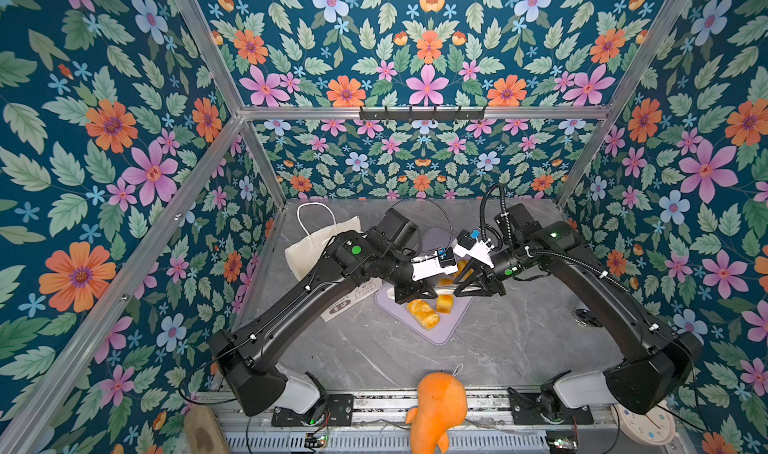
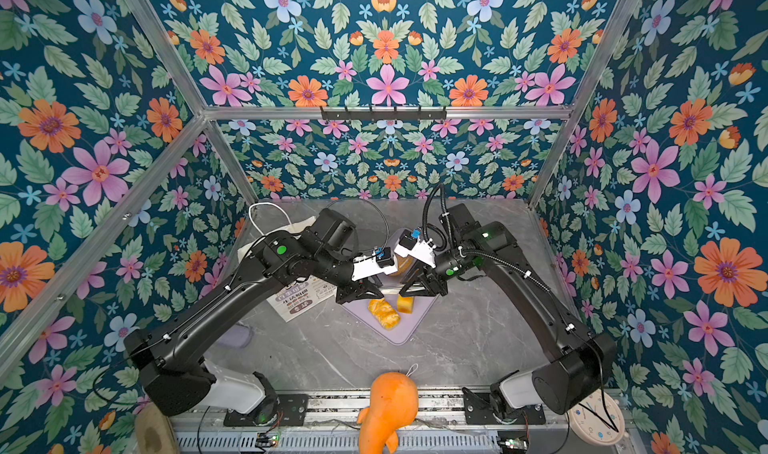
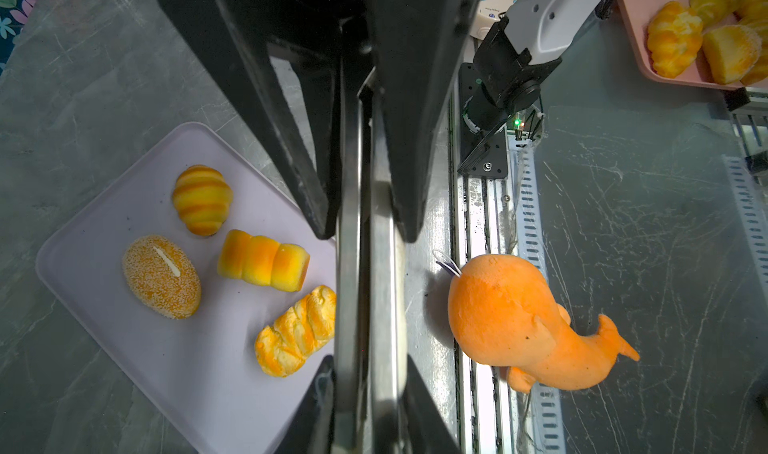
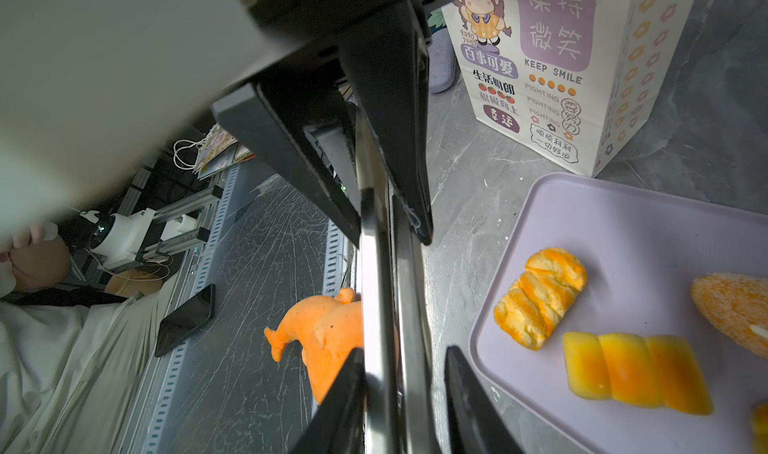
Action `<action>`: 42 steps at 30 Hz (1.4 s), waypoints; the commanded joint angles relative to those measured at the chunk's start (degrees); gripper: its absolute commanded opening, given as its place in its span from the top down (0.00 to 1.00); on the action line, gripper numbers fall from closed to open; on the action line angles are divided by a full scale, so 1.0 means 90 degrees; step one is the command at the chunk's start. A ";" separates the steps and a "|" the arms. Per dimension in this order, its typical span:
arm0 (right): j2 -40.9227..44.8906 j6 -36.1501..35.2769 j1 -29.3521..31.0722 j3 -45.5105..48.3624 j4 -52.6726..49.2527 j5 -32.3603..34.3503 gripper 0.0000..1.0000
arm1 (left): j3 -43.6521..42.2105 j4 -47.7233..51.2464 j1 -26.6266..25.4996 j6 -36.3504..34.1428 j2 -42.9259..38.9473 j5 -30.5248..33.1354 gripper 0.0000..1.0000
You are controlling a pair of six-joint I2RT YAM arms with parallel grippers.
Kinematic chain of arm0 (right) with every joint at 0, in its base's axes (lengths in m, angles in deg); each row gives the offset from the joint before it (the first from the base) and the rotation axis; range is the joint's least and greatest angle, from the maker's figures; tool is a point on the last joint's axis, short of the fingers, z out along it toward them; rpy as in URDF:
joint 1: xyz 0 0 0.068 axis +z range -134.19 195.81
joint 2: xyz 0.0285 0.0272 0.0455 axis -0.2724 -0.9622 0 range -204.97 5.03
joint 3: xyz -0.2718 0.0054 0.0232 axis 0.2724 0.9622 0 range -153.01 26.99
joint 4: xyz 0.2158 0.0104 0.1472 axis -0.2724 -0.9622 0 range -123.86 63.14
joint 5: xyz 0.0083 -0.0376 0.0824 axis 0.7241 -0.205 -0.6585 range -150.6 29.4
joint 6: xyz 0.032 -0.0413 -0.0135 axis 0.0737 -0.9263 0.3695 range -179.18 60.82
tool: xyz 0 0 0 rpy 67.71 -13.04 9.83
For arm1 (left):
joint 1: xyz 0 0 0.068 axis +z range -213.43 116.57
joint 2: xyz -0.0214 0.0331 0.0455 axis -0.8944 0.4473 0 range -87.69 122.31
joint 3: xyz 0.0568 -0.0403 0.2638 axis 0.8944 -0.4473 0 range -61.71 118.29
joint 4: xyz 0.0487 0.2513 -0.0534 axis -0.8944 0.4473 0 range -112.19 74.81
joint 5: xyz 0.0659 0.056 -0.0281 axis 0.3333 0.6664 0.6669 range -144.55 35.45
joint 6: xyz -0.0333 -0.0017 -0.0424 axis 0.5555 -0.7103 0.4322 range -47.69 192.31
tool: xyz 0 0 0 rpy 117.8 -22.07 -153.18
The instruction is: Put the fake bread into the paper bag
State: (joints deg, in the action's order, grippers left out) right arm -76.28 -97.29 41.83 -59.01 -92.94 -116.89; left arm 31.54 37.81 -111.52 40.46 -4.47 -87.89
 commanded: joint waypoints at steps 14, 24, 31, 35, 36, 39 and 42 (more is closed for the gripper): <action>-0.0010 -0.0043 0.0017 0.0043 0.0129 -0.0205 0.77 | 0.0059 -0.0408 0.0002 0.0039 0.0001 -0.0023 0.73; 0.0351 0.0699 0.0016 0.0589 0.1069 0.0419 0.82 | -0.0128 -0.0969 0.0002 0.0415 -0.0305 0.0528 0.31; 0.0977 0.2440 0.0018 0.1805 0.2569 0.1835 0.79 | -0.0884 -0.2696 0.0235 0.1446 -0.1199 0.2164 0.29; 0.1466 0.3149 0.0016 0.2537 0.2961 0.2656 0.78 | -0.1587 -0.3508 0.0474 0.1863 -0.1777 0.2462 0.27; 0.1630 0.3346 0.0018 0.2714 0.3102 0.2859 0.78 | -0.1720 -0.3607 0.0493 0.1907 -0.1871 0.2472 0.27; 0.2212 0.3946 0.0067 0.3319 0.3549 0.3416 0.78 | -0.2038 -0.3789 0.0548 0.2064 -0.2059 0.2533 0.27; 0.2647 0.4372 0.0211 0.3580 0.3517 0.4130 0.78 | -0.2229 -0.3900 0.0587 0.2192 -0.2172 0.2548 0.27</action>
State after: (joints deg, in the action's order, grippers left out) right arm -54.71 -64.70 43.05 -27.82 -65.56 -87.43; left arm 12.31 6.84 -106.54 57.55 -23.26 -66.25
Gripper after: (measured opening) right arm 0.236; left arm 0.727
